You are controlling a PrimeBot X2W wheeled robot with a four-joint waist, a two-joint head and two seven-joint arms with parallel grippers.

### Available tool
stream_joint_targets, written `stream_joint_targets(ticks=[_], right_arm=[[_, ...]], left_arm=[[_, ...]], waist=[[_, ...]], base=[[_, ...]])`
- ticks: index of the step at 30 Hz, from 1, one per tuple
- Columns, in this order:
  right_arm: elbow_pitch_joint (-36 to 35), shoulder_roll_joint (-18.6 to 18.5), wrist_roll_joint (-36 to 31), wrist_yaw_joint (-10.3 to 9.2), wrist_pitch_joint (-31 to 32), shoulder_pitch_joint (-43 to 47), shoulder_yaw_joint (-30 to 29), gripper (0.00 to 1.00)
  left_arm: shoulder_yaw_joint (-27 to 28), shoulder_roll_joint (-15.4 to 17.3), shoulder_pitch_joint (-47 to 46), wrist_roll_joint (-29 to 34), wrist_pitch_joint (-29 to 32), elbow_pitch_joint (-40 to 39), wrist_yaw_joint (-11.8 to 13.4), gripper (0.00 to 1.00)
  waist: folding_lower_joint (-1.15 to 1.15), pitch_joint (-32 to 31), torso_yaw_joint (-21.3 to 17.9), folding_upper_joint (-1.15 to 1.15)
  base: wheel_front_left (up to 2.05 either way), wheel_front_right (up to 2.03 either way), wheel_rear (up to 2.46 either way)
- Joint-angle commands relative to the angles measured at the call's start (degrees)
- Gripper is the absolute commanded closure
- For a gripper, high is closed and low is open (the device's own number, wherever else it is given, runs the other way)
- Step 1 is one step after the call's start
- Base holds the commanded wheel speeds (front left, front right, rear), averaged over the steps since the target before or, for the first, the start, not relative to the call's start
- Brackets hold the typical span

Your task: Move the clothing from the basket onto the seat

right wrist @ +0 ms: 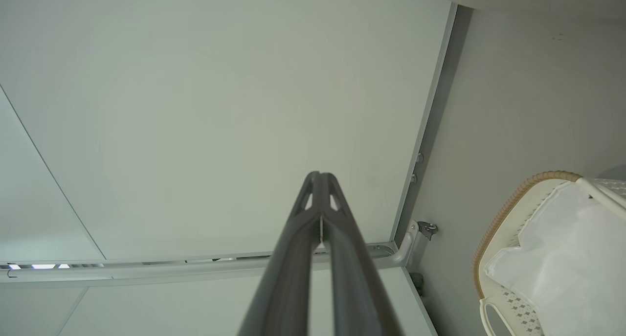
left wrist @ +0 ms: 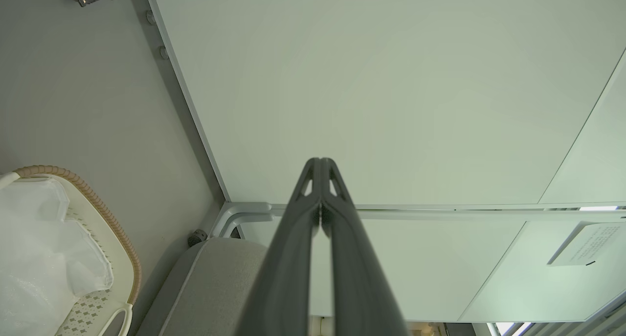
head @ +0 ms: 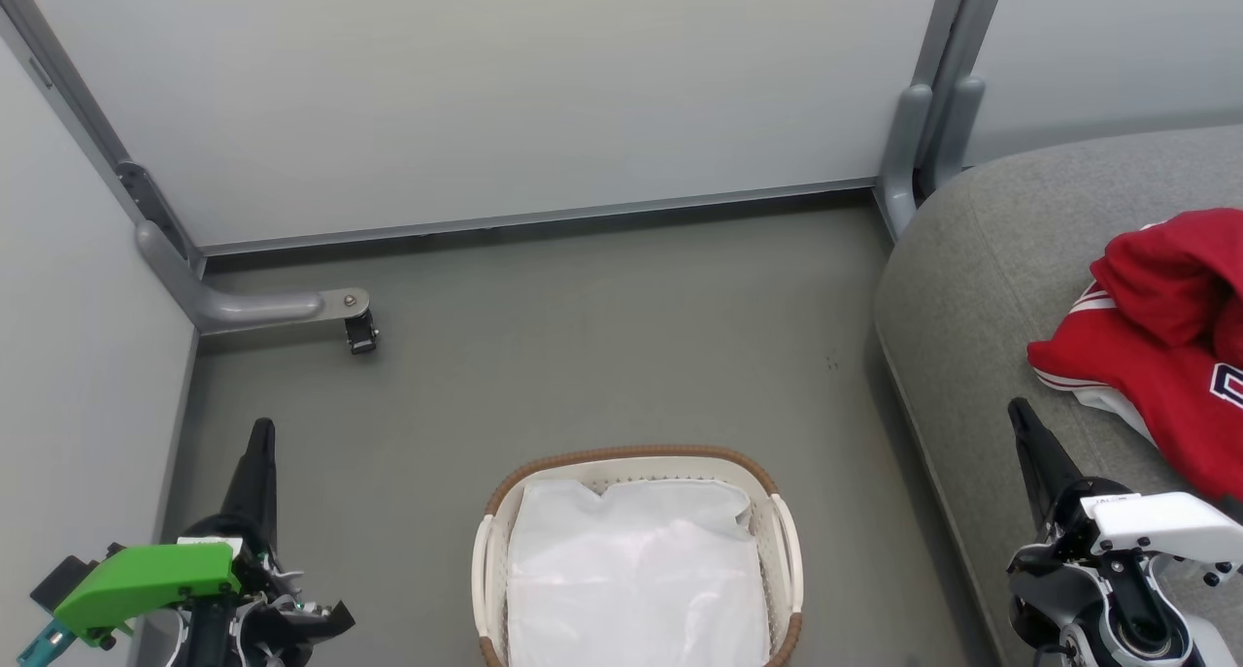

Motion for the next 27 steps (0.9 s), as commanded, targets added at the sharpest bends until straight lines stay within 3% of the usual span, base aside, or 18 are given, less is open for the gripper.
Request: stream_joint_targets(ticks=[1,27], right_arm=[[-0.2,-0.4,0.2,-0.02,0.2,0.6,-0.1,1.0],[-0.2,-0.4,0.2,-0.02,0.2,0.6,-0.1,1.0]], left_arm=[[0.1,0.4,-0.6,-0.2,0.2,-0.1,-0.4,1.0],[0.1,0.4,-0.6,-0.2,0.2,-0.1,-0.4,1.0]], waist=[[0.0,0.0,0.0,0.0],[0.0,0.0,0.0,0.0]], base=[[0.0,0.0,0.0],[0.0,0.0,0.0]])
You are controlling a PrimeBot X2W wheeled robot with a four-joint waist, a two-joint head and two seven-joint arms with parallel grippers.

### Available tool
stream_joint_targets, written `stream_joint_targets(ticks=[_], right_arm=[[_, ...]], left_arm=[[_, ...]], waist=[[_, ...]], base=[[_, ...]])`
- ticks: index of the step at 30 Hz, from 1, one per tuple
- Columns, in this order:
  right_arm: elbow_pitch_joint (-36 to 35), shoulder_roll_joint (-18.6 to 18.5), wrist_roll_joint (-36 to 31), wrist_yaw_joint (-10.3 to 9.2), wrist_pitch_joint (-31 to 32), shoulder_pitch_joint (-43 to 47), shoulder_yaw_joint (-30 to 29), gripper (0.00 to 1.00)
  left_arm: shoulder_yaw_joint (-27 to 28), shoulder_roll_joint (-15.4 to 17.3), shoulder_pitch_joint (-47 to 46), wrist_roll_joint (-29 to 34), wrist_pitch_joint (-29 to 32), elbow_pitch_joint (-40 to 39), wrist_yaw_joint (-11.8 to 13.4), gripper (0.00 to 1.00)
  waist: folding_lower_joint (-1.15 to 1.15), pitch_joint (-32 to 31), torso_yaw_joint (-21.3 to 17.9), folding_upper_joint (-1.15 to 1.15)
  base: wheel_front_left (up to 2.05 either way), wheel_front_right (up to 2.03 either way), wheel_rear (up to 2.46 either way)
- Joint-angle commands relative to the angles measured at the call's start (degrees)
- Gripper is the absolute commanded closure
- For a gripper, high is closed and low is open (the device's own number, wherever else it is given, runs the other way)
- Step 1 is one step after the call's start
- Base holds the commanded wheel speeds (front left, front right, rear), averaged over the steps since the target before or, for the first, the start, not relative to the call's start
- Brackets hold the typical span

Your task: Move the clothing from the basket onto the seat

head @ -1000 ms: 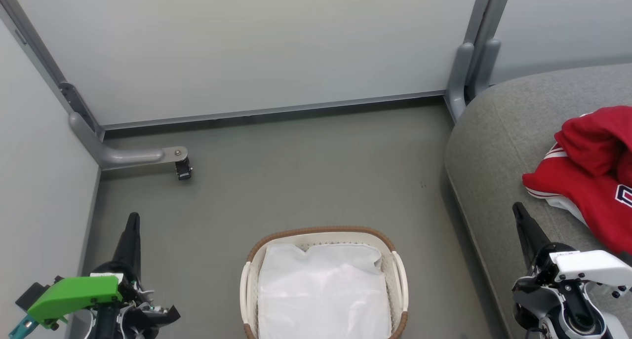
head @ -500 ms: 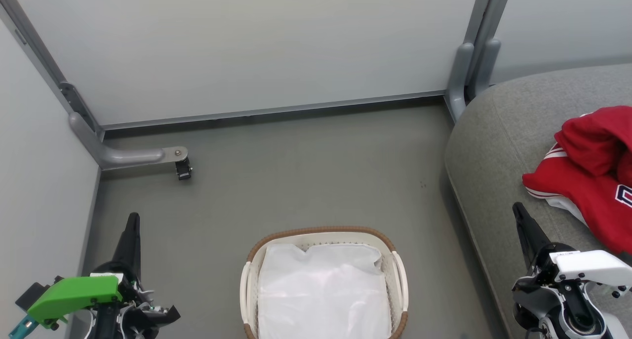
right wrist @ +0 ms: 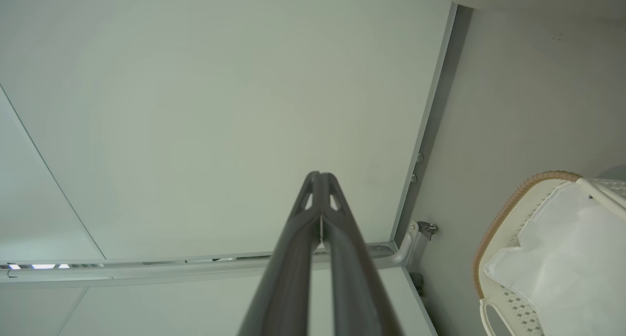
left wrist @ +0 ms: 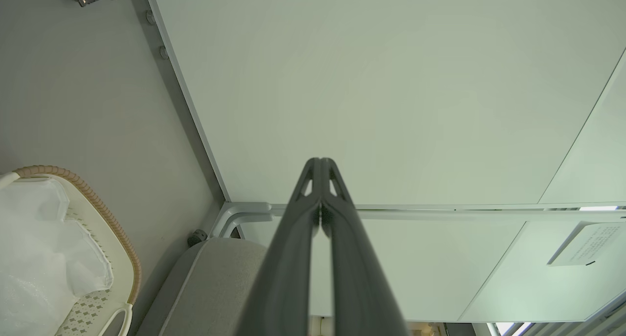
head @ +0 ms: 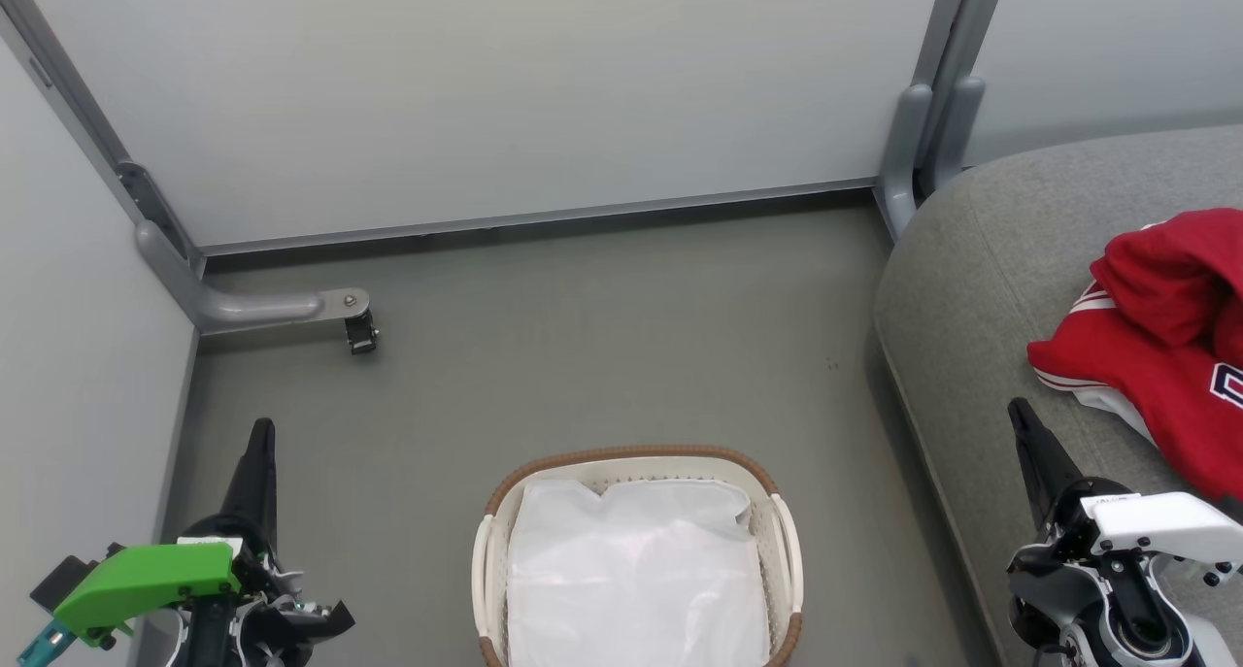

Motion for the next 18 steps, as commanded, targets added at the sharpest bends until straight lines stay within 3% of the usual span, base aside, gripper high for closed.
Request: stream_joint_targets(ticks=[1,18], right_arm=[[-0.2,-0.4,0.2,-0.02,0.2,0.6,-0.1,1.0],[-0.2,-0.4,0.2,-0.02,0.2,0.6,-0.1,1.0]], left_arm=[[0.1,0.4,-0.6,-0.2,0.2,-0.1,-0.4,1.0],[0.1,0.4,-0.6,-0.2,0.2,-0.1,-0.4,1.0]], waist=[[0.0,0.0,0.0,0.0],[0.0,0.0,0.0,0.0]], base=[[0.0,0.0,0.0],[0.0,0.0,0.0]])
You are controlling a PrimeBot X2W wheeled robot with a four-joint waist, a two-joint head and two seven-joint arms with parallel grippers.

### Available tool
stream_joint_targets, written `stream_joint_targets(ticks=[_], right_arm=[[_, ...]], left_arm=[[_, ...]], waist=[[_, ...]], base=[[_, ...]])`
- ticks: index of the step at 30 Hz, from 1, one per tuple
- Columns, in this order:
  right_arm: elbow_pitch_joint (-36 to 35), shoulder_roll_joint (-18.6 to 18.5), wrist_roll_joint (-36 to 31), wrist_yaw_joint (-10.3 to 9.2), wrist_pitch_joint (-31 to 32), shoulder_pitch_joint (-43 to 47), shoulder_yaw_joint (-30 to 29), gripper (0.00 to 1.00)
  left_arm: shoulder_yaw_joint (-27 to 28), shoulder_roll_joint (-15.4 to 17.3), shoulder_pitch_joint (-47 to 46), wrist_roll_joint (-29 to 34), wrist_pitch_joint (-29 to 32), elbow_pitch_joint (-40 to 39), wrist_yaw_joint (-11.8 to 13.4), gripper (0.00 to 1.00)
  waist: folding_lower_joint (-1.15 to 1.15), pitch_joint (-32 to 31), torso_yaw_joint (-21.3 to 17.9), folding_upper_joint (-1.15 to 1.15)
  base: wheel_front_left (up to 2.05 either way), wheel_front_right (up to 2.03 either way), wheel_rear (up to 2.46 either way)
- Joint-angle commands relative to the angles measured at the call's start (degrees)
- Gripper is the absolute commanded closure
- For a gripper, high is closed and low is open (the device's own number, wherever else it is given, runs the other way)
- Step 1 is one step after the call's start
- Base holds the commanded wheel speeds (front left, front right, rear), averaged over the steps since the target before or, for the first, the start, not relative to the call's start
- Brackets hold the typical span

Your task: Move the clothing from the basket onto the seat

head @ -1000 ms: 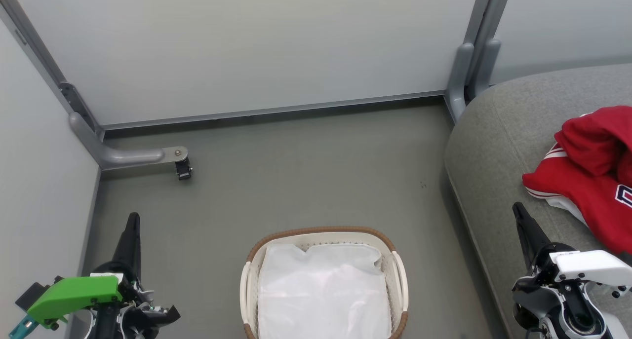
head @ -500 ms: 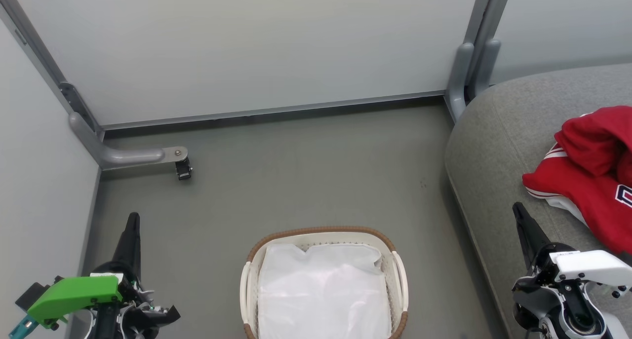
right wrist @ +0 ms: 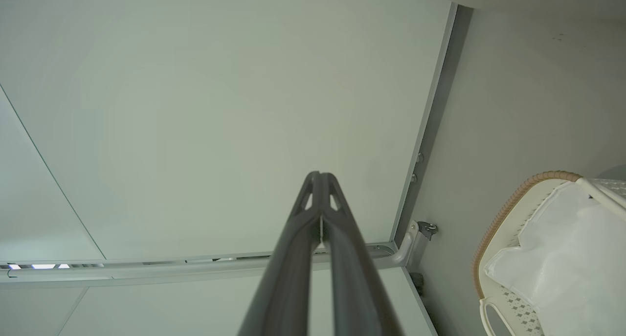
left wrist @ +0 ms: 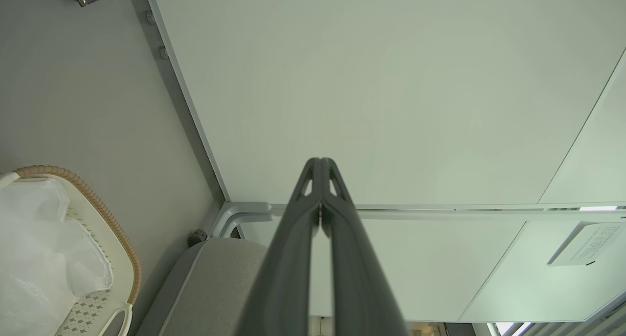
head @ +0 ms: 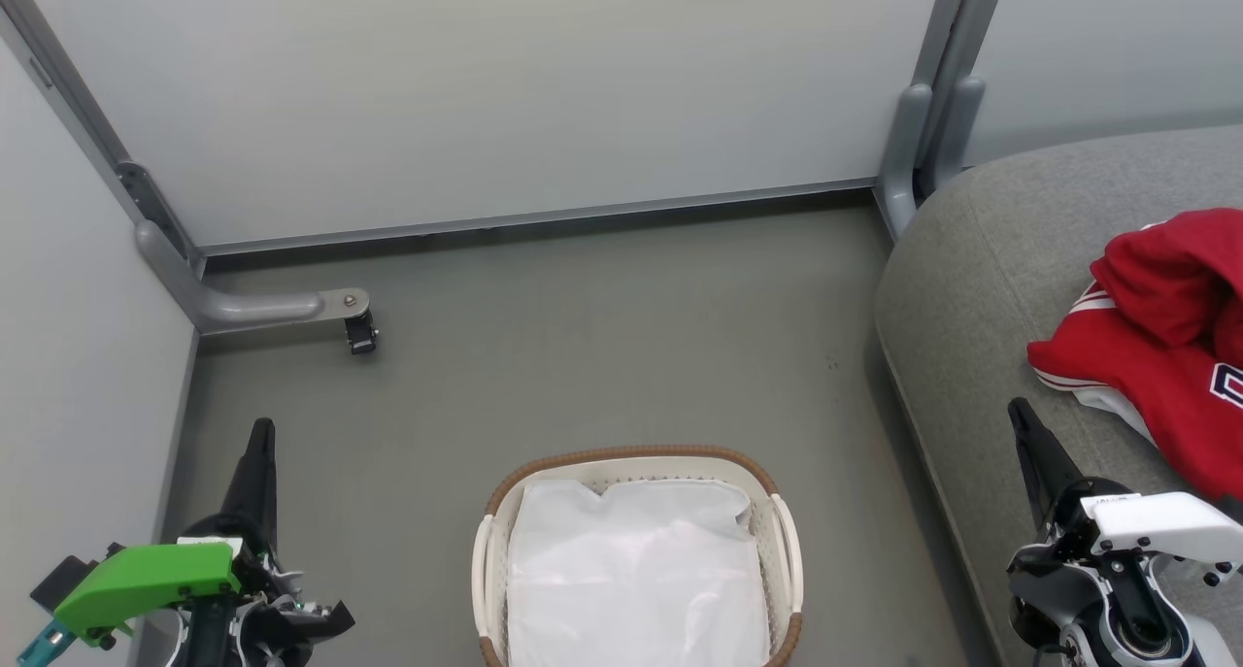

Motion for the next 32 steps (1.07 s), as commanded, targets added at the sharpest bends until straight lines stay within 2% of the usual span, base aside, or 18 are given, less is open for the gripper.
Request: stream_joint_targets(ticks=[1,32], right_arm=[[-0.2,-0.4,0.2,-0.02,0.2,0.6,-0.1,1.0],[-0.2,-0.4,0.2,-0.02,0.1,0.6,-0.1,1.0]], left_arm=[[0.1,0.4,-0.6,-0.2,0.2,-0.1,-0.4,1.0],[0.1,0.4,-0.6,-0.2,0.2,-0.1,-0.4,1.0]], waist=[[0.0,0.0,0.0,0.0],[0.0,0.0,0.0,0.0]], base=[[0.0,0.0,0.0],[0.0,0.0,0.0]])
